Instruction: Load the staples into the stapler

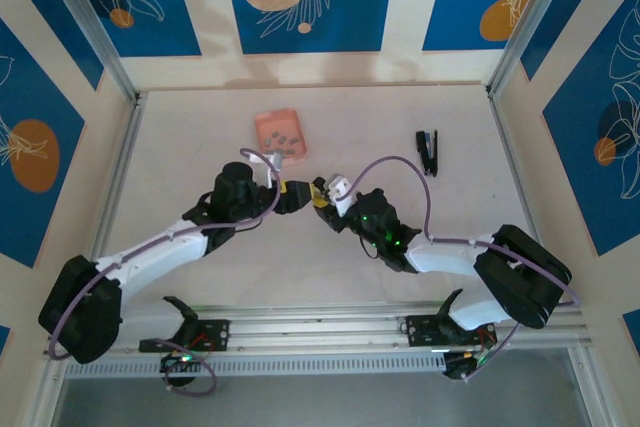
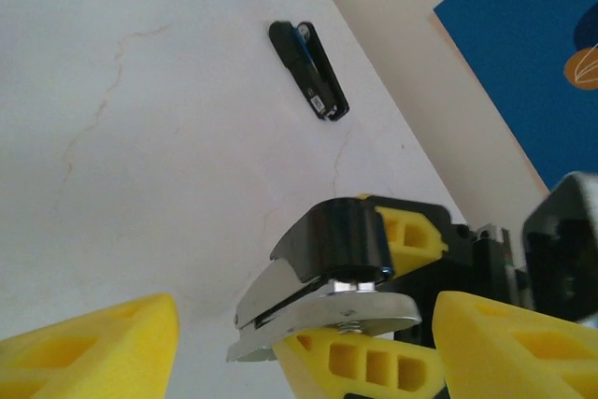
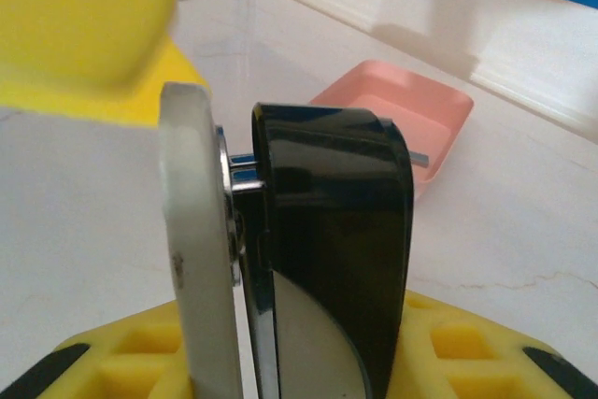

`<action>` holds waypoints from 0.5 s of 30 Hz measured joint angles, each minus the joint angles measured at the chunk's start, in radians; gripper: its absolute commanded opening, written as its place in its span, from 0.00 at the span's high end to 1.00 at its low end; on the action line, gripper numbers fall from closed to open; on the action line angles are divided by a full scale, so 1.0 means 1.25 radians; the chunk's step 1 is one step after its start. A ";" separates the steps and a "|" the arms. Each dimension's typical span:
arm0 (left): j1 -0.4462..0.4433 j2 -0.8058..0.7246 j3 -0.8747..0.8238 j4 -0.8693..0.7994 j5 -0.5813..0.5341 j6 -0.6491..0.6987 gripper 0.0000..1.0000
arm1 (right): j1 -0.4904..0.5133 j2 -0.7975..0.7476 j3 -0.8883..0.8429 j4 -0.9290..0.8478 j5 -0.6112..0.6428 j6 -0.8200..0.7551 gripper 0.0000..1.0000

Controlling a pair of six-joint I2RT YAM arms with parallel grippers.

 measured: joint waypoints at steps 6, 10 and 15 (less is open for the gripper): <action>0.000 0.049 0.001 0.057 0.058 -0.018 0.30 | -0.004 -0.001 0.000 0.005 0.000 0.016 0.78; -0.001 0.064 0.002 0.081 0.079 -0.024 0.30 | -0.004 -0.008 0.000 0.005 -0.003 0.023 0.78; -0.004 0.071 0.004 0.104 0.089 -0.030 0.30 | -0.004 -0.015 0.000 0.005 -0.003 0.028 0.78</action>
